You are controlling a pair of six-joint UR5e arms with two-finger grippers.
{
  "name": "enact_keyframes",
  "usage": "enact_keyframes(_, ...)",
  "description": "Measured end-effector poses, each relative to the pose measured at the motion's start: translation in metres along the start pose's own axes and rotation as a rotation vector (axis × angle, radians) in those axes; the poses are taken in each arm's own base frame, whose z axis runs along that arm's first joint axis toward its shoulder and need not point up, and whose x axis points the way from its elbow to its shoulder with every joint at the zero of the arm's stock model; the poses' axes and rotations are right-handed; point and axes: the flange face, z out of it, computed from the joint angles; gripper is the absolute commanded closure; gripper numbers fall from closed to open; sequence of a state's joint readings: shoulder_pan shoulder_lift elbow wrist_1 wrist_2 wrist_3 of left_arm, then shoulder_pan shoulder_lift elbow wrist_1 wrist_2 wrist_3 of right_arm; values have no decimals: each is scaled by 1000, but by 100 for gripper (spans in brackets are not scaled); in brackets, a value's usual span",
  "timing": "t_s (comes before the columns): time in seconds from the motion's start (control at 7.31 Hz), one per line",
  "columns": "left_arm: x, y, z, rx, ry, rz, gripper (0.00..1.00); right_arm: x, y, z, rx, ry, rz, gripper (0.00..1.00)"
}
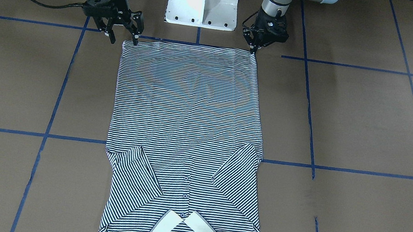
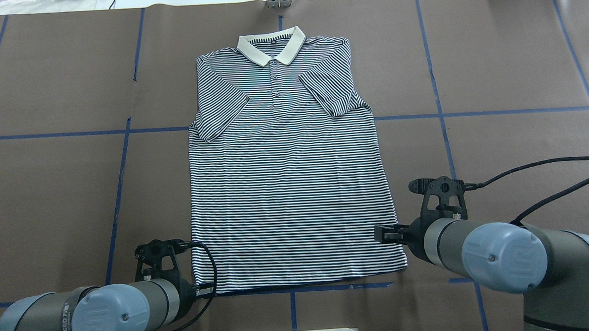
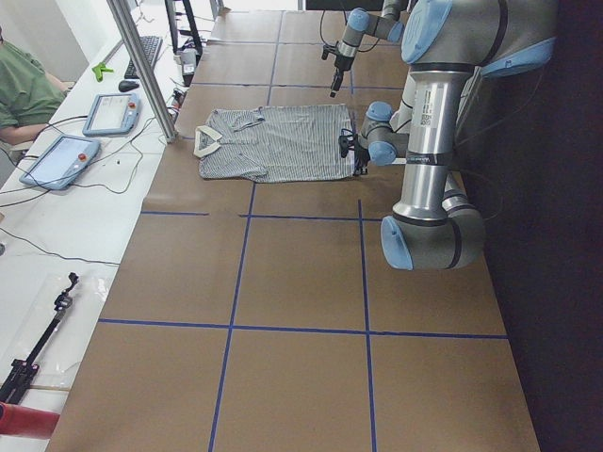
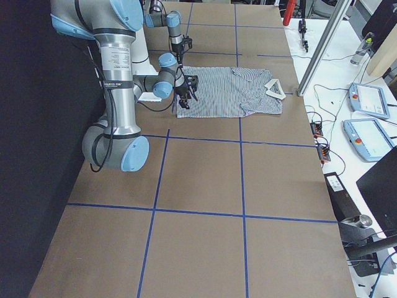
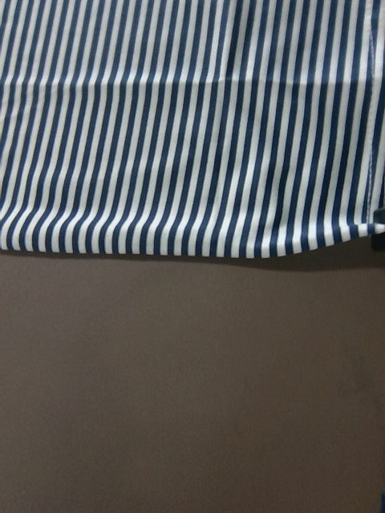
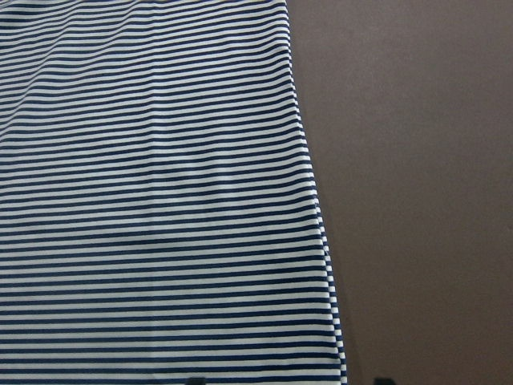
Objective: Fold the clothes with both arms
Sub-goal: 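Grasp the hem corners with both grippers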
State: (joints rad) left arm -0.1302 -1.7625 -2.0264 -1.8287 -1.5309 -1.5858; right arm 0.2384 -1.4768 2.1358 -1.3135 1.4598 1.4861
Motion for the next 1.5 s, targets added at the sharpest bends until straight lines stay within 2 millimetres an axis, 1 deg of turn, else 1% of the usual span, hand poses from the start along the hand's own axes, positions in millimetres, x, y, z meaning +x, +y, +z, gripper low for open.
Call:
enact_keyframes(0.14, 2, 0, -1, -1, 5, 0, 100, 0, 12, 10, 11, 19, 4, 47)
enact_keyframes(0.41, 8, 0, -5, -4, 19, 0, 100, 2, 34, 24, 19, 65, 5, 49)
enact_keyframes(0.68, 13, 0, -8, -6, 31, 0, 100, 2, 49, 31, 21, 93, 3, 49)
enact_keyframes(1.09, 17, 0, -15, -8, 47, -1, 100, 6, 57, 42, 30, 118, -7, 50)
enact_keyframes(1.23, 17, 0, -16, -8, 49, -1, 100, 6, 59, 43, 31, 121, -10, 55)
enact_keyframes(1.5, 17, 0, -16, -8, 50, -2, 100, 6, 63, 45, 28, 122, -17, 57)
